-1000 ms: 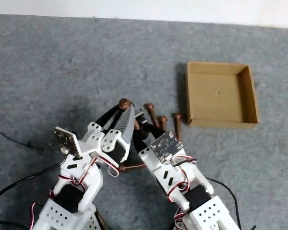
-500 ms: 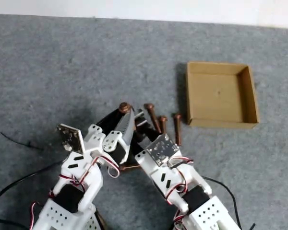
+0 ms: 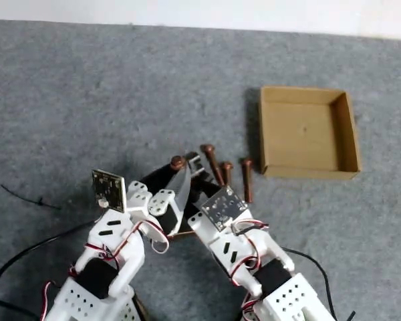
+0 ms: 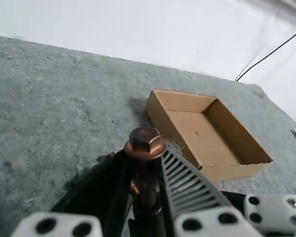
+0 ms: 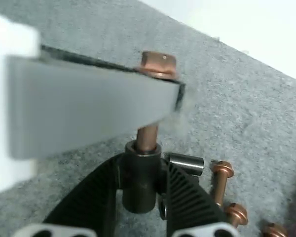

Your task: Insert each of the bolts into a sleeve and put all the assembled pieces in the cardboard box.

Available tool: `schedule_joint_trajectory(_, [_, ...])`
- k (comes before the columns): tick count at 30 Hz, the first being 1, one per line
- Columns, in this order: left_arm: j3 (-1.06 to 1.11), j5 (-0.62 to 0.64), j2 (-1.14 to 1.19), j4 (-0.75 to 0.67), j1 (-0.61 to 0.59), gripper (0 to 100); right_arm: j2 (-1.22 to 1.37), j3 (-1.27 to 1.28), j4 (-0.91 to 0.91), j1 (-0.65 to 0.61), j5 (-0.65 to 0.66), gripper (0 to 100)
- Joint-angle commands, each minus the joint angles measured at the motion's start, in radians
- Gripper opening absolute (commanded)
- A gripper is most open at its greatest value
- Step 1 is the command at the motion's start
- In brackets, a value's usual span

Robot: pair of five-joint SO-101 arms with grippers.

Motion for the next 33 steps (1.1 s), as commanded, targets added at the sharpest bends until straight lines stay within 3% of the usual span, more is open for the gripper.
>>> schedule_joint_trajectory(1, [0.019,0.005,-0.01,0.009,0.01,1,-0.019,0.105,-0.005,-0.002,0.008,0.5])
schedule_joint_trajectory(33, [0.021,-0.003,-0.012,0.21,0.062,1,-0.016,0.105,-0.004,0.001,0.008,0.5])
